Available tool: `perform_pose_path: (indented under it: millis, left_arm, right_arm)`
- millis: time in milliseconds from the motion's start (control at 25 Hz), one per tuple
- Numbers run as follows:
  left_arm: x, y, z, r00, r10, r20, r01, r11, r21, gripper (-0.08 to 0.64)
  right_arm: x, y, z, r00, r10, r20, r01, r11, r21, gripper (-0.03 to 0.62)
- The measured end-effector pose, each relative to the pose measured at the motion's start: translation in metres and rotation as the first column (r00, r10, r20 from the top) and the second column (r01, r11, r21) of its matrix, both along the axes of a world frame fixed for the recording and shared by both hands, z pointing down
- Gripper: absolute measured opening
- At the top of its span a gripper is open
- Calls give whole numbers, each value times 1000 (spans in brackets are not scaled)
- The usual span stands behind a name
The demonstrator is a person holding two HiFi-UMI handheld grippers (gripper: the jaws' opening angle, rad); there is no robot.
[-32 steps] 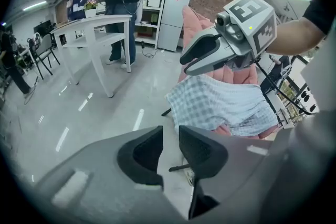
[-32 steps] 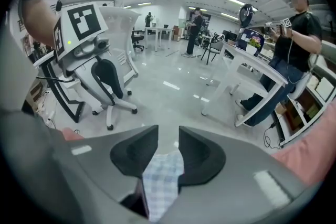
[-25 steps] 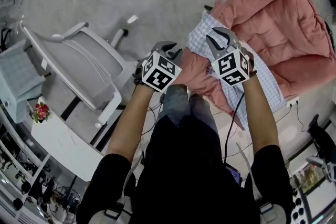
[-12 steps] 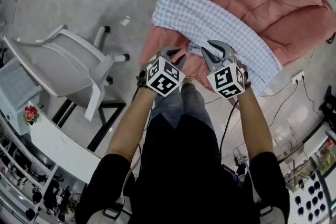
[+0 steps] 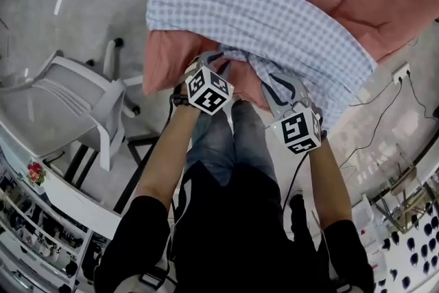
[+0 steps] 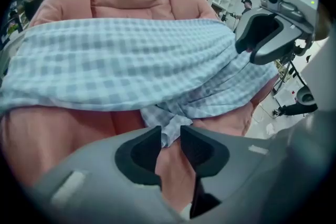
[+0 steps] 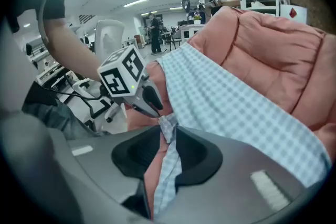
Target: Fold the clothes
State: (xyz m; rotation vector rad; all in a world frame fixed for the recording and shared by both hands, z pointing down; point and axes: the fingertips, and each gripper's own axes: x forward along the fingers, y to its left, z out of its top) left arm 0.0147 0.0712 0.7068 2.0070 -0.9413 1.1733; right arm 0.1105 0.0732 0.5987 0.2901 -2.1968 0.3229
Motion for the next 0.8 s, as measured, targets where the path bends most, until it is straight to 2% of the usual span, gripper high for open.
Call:
perform_pose_path:
  millis: [120, 240, 440, 480, 600, 720, 800]
  left_arm:
    - [2, -6, 29, 997, 46, 56, -46, 999, 0, 151]
    - [5, -6, 46, 994, 79, 76, -78, 997, -14, 210]
    - [0, 1, 64, 989, 120, 89, -117, 992, -41, 215]
    - [-1, 4, 67, 987, 135, 92, -130, 990, -50, 200]
    - [7, 12, 69, 978, 189, 91, -182, 980, -81, 41]
    - [14, 18, 60, 973, 217, 79, -210, 973, -95, 25]
    - [10, 20, 46, 977, 201, 74, -195, 977, -86, 22]
  right_arm:
    - [12, 10, 14, 999, 35, 11, -34, 999, -37, 104]
    - [20, 20, 24, 998, 66, 4, -66, 996, -66, 104]
    - [18, 34, 34, 995, 101, -1, -101, 991, -88, 104]
    - [17, 36, 36, 994, 110, -1, -110, 990, -93, 103]
    - [18, 34, 39, 992, 128, 5, -127, 986, -109, 100]
    - [12, 27, 35, 993, 118, 25, -115, 986, -119, 92]
    - [7, 27, 33, 994, 103, 25, -99, 987, -123, 91]
